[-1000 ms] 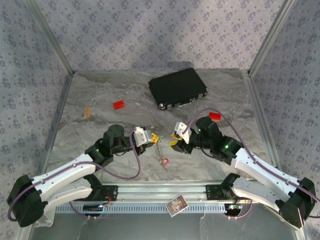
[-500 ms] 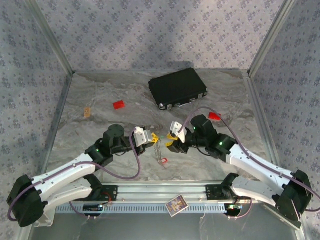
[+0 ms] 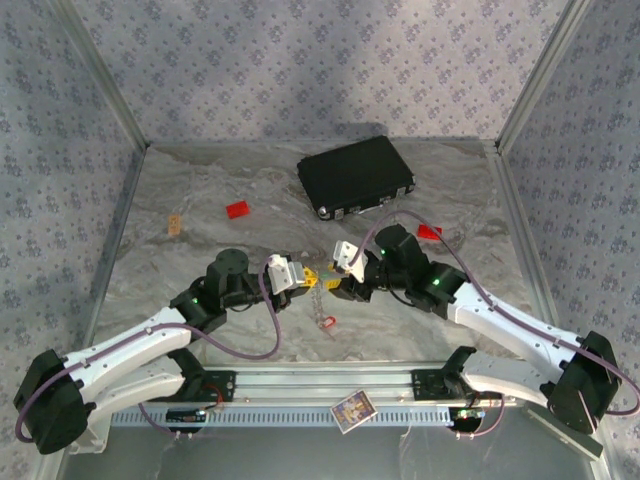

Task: Put the keys on the keyring

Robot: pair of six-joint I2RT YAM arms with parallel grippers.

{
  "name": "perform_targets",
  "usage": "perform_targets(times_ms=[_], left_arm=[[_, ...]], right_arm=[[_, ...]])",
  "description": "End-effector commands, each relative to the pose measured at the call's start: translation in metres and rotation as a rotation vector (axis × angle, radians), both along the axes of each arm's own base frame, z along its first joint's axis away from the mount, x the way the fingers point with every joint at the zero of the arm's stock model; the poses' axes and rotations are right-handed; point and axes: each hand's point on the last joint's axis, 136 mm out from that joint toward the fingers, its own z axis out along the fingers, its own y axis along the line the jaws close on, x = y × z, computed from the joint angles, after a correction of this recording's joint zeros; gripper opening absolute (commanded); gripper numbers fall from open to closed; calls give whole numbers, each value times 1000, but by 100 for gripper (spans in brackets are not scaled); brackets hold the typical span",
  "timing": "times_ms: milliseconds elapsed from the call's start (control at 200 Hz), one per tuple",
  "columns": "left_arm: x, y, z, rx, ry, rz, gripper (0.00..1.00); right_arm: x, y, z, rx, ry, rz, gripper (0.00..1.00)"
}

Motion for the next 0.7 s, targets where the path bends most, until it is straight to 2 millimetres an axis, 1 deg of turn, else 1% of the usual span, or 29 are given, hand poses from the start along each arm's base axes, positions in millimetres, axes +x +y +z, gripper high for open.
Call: perform_targets(times_ms=[0,65,145,210,355,455,595,695], left_arm=[[-6,-4,29,-70,-58,-40,0],[-6,-4,30,-71,-58,-43,0],[-6,-4,31,-74,-56,-43,0],[-7,-4,32,-77,-55,-48,0],[-8,-5,34,-83,-60,-53,0],[-7,-6,37,-92,-66,-53,0],[-5,-6,37,-91,-73,-48,0],[-4,-6,36,-86,-73,-43,0]], right_arm=[[-3,4,10,0,-33,39,34],[-6,6,8,-1,-34,61,28],[-7,7,8,-5,-34,67,18],[-6,7,8,-12,-37,66,12],[-8,6,5,-35,-46,84,0],[-10,8,1,-46,-49,98,0],[-13,11,-11,-81,-30,117,0],[-13,12,-12,-96,-18,119,0]])
